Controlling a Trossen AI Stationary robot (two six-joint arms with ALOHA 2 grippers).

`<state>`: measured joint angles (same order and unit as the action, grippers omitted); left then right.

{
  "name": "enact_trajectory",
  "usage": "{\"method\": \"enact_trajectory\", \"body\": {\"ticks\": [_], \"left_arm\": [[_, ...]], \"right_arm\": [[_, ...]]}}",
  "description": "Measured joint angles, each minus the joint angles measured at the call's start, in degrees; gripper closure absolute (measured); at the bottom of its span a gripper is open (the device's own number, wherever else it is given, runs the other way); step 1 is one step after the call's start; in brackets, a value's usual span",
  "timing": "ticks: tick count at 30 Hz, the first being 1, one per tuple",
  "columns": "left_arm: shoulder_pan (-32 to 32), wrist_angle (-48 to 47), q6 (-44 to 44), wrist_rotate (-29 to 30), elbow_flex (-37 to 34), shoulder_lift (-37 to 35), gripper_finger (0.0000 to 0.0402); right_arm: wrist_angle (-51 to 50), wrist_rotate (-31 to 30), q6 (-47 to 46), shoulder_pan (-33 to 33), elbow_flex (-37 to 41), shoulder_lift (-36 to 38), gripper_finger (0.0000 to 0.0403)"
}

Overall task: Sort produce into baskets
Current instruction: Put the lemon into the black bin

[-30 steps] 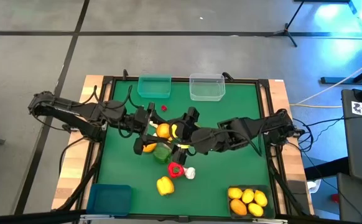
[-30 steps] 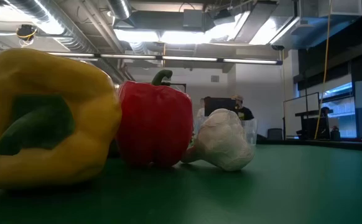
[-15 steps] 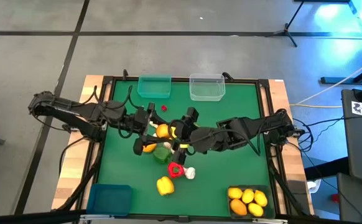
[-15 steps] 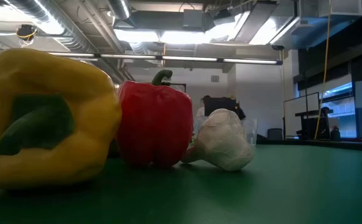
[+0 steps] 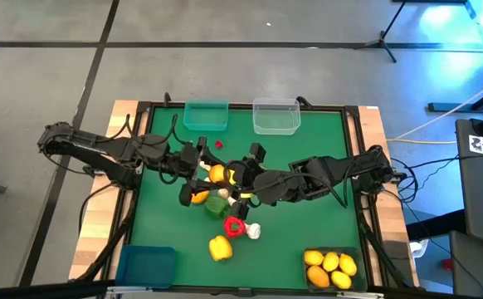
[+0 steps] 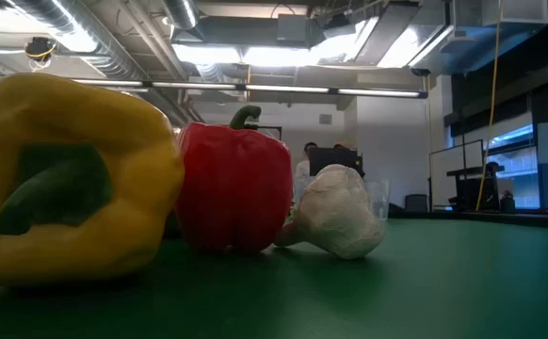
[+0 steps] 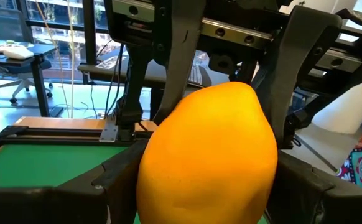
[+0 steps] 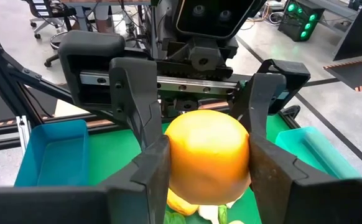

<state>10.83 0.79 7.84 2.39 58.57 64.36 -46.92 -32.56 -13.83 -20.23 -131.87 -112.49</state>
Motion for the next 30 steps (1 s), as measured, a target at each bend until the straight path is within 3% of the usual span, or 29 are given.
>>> {"method": "enact_trajectory", "body": {"ticks": [7,15,21,30], "left_arm": [[0.00,-0.12,-0.61,-0.44,0.00,0.00,0.0131],[0.00,-2.39,-1.89,-1.04,0.09,-0.09,0.0074],[0.11,-8.20,-1.92,-1.29,0.09,-1.01,0.0065],[0.11,-20.29,-0.40,-1.25,0.09,-6.22,0.0068]], "right_arm": [[0.02,0.01,0.02,0.00,0.02,0.00,0.0239],[-0.44,0.24,-0.04,0.02,0.09,0.00,0.0239],[-1.28,0.35,-0.48,0.00,0.09,0.00,0.0239],[-19.57,2.15,-17.73,-5.69,0.09,0.02,0.0239]]}}
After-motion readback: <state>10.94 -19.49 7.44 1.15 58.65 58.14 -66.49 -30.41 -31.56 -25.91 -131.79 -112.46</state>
